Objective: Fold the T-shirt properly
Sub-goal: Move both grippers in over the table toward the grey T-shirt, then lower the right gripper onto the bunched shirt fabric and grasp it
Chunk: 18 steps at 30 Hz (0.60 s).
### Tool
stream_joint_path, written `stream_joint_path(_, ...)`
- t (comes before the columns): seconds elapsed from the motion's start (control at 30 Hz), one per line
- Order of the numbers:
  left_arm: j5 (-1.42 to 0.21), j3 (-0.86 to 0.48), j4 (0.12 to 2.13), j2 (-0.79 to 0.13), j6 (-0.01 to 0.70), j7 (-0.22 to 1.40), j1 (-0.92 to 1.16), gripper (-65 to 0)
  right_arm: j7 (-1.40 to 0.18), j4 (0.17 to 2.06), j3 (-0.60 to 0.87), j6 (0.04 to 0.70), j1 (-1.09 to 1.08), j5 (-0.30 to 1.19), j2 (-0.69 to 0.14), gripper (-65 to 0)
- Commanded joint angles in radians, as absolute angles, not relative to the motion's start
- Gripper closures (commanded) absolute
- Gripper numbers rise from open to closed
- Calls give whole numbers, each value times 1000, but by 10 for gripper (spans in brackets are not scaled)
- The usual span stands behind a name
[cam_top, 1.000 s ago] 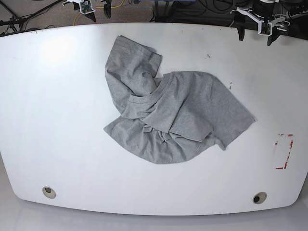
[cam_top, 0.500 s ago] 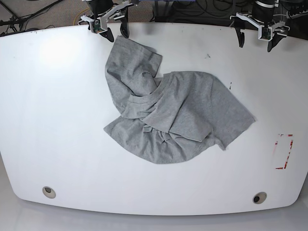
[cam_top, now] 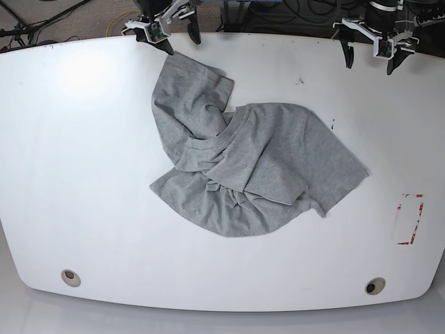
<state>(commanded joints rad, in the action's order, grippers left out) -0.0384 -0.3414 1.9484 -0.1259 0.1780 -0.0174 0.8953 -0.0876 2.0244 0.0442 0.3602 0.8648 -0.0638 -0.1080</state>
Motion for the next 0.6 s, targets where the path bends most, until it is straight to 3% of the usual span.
stream_joint_path(0.6,-34,-336,1948,-123,177,-20,851,-528,-225,2028,19,364,670,-47,-108,-326)
